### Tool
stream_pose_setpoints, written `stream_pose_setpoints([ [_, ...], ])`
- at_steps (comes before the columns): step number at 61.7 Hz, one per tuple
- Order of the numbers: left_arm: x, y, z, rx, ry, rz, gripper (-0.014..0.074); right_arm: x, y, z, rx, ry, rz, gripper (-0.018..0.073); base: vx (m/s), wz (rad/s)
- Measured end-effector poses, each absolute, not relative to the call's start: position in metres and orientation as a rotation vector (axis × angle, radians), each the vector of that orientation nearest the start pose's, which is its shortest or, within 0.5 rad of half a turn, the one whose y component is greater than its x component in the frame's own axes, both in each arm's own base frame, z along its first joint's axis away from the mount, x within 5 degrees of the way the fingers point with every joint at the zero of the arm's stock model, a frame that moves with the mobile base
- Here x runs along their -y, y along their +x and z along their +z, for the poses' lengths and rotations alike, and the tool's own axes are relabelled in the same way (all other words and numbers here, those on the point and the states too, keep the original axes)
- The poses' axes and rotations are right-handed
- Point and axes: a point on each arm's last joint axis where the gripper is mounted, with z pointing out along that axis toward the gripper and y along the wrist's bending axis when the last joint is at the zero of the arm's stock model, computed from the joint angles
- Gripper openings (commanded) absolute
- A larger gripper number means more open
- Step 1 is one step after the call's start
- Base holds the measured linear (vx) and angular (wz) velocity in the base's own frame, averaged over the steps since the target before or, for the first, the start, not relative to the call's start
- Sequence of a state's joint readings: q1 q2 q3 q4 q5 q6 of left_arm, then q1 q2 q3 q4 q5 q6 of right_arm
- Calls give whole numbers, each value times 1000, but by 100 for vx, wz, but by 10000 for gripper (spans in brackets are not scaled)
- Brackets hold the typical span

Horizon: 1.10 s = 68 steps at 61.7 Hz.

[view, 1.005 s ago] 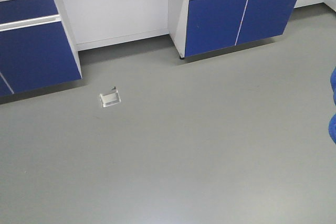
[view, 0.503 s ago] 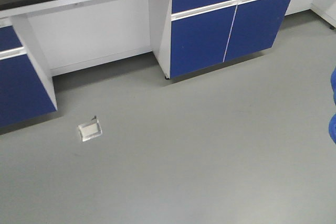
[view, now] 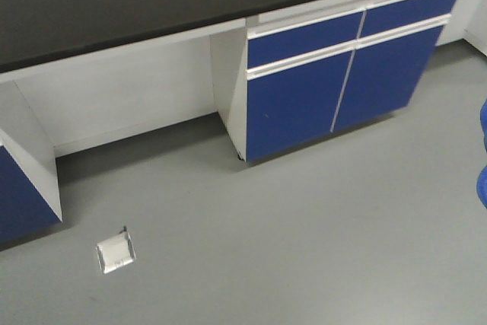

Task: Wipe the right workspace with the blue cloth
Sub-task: 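Drive the base to the other black bench holding the cloth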

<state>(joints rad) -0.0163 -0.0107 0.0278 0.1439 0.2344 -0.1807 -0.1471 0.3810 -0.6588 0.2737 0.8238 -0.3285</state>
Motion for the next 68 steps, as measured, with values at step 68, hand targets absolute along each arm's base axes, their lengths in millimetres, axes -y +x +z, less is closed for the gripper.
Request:
stream_pose_setpoints([
  [68,-2,56,183,-1732,-46,-13,-6,-9,61,336,-1998,-120,16,-4,45,30],
])
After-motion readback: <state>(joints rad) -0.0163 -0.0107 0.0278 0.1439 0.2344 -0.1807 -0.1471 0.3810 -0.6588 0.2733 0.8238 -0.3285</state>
